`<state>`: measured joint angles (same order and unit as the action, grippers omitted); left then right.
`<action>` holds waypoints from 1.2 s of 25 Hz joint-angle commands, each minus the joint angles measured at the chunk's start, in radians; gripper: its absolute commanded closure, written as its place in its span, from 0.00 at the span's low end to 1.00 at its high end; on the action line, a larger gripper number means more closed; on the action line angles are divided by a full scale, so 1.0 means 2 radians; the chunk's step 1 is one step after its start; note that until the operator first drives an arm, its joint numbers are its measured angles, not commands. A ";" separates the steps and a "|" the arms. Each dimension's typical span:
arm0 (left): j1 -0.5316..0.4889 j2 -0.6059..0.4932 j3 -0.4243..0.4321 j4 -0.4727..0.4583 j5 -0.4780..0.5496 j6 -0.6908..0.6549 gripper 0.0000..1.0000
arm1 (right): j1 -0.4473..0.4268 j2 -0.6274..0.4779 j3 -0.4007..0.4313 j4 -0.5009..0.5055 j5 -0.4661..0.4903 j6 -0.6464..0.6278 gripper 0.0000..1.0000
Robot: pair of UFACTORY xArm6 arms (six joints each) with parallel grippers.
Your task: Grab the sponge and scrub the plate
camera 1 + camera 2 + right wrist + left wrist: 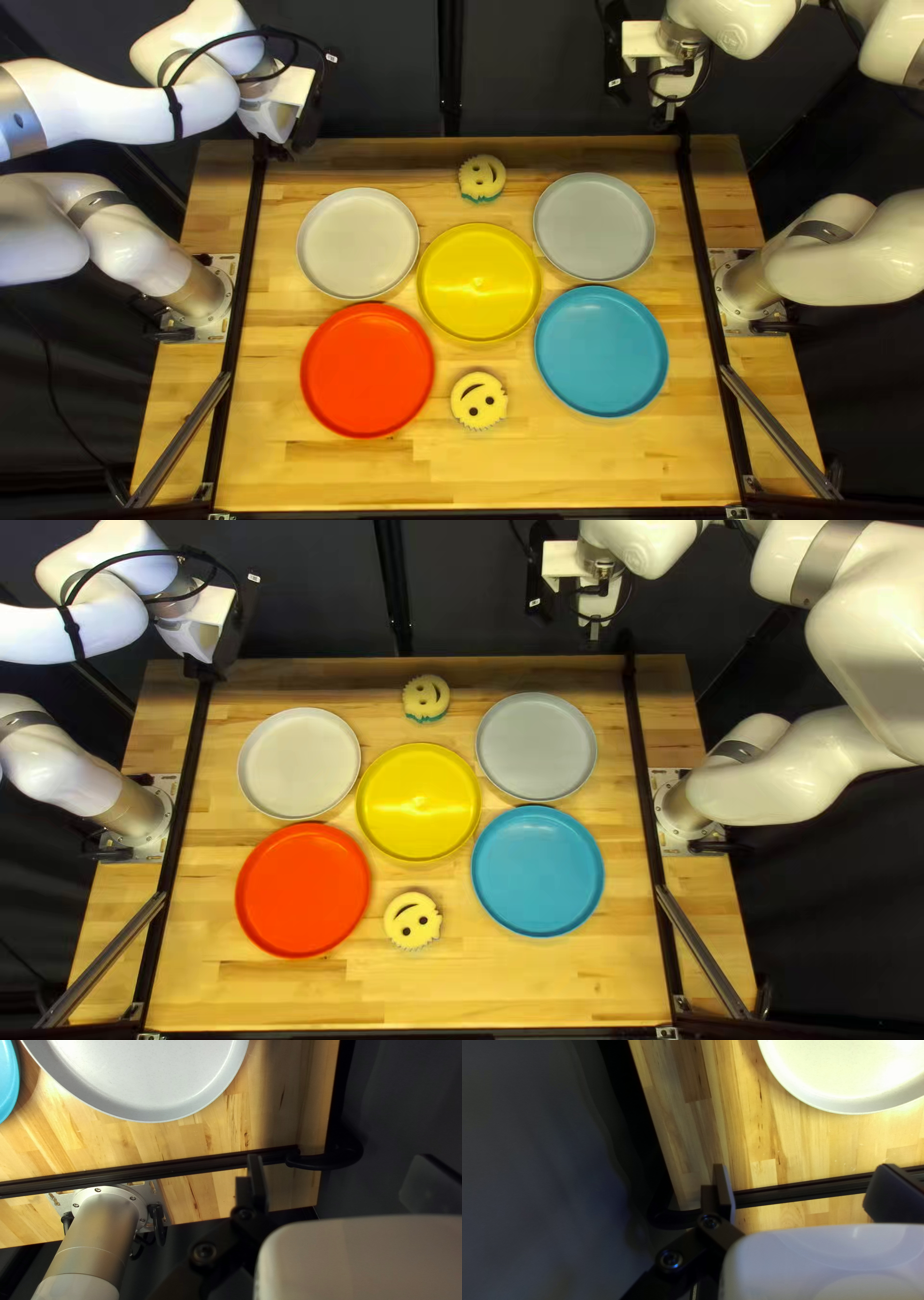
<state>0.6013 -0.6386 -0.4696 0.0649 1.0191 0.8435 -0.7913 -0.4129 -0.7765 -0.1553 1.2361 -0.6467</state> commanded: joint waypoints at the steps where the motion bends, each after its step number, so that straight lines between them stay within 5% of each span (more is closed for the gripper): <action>1: -0.091 0.026 -0.011 0.015 -0.017 -0.081 0.00 | 0.000 0.000 0.000 0.000 0.000 0.000 0.00; 4: -0.138 0.043 -0.019 0.021 -0.030 -0.121 0.00 | 0.000 0.000 0.000 0.000 0.000 0.000 0.00; 24: -0.138 0.043 -0.019 0.021 -0.030 -0.121 0.00 | 0.000 0.000 0.000 0.000 0.000 0.000 0.00; 30: -0.213 0.120 -0.032 0.035 -0.087 -0.217 0.00 | 0.000 0.000 0.000 0.000 0.000 0.000 0.00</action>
<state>0.2480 -0.4628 -0.5161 0.1201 0.9030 0.4982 -0.7913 -0.4129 -0.7765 -0.1553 1.2361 -0.6467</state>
